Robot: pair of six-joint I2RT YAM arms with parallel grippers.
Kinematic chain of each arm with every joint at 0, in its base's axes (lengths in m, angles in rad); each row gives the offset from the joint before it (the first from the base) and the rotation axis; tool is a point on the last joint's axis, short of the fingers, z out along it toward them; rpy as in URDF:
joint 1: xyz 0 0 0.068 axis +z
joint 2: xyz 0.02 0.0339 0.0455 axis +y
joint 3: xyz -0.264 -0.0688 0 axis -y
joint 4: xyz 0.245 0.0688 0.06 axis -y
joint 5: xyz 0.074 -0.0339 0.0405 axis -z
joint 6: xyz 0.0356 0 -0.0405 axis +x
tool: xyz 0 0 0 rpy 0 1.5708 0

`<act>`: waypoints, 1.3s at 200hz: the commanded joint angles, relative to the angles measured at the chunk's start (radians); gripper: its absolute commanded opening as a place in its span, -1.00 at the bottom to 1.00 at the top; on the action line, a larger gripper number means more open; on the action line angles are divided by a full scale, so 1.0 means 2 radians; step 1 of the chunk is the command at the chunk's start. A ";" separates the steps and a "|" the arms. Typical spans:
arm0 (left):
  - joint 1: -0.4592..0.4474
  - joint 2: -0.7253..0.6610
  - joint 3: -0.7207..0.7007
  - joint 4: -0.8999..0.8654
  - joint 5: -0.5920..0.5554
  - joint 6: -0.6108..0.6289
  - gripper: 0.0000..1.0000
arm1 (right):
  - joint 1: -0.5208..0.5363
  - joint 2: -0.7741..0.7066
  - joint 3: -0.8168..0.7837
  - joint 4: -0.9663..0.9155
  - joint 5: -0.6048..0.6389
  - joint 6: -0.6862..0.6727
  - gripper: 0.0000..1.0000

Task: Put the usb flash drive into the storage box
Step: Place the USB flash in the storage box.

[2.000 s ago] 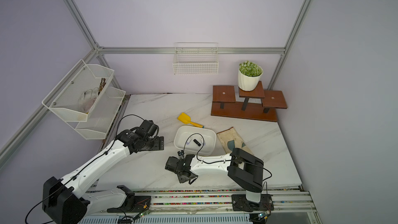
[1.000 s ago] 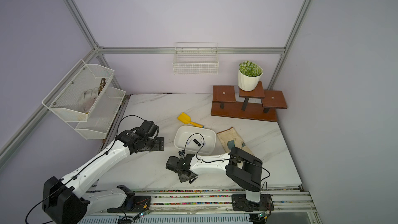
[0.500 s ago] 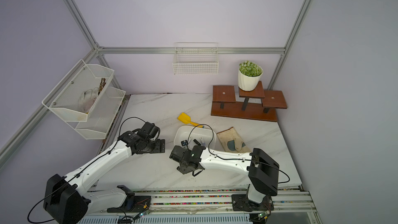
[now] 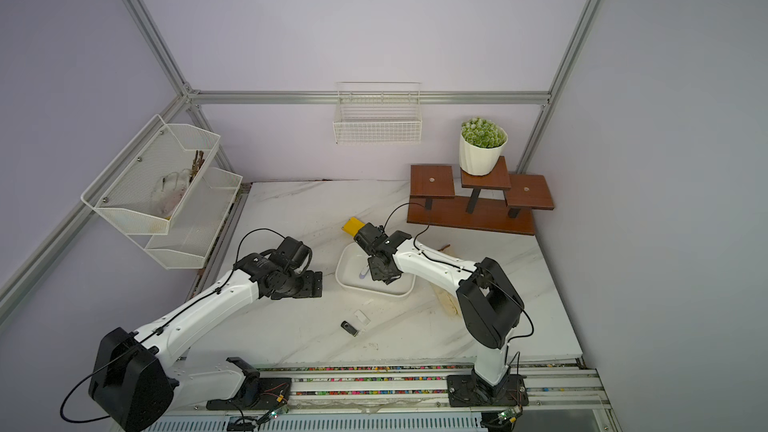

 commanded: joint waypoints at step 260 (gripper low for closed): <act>-0.021 -0.002 0.007 0.006 0.017 0.008 0.87 | -0.047 -0.006 -0.043 0.051 0.023 -0.032 -0.14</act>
